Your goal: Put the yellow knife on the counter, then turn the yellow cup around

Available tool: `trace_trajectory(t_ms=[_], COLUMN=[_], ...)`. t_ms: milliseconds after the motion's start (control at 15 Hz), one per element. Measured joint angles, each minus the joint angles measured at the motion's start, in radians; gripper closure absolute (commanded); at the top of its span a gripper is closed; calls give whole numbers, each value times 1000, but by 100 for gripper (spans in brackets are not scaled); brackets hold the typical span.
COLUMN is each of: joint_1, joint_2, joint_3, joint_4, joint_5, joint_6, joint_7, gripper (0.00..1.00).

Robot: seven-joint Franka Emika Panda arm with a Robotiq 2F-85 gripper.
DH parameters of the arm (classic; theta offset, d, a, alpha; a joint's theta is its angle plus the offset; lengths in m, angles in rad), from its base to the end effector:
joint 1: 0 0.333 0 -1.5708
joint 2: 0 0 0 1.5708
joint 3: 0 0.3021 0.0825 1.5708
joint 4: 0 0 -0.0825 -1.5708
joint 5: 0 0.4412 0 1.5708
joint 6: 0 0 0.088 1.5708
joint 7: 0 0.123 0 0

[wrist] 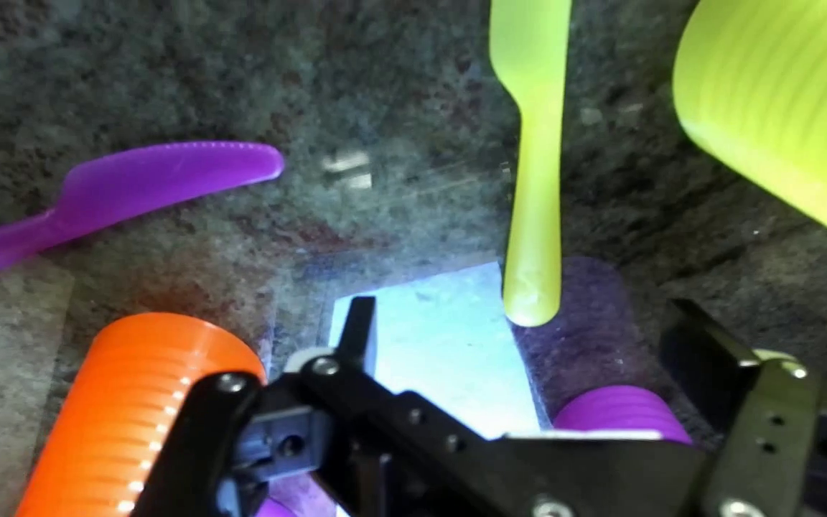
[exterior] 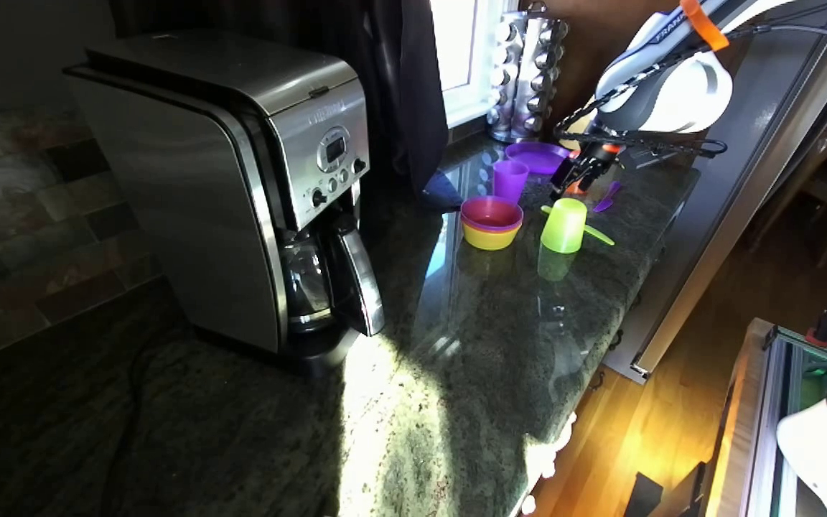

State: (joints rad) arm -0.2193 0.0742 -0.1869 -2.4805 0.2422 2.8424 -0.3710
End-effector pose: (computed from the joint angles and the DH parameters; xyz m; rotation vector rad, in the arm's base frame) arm 0.4873 -0.2236 0.2136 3.0562 -0.3900 0.4677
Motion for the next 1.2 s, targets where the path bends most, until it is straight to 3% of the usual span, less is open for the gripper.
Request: trace_trajectory(t_ms=[400, 867, 1200], joint_1=[-5, -2, -2], joint_2=[-75, -86, -34], joint_3=[-26, -23, -22], joint_4=[22, 110, 178], joint_5=[-126, -132, -107], joint_6=[-215, -465, -599], joint_7=[325, 688, 873], gripper=[0, 0, 0])
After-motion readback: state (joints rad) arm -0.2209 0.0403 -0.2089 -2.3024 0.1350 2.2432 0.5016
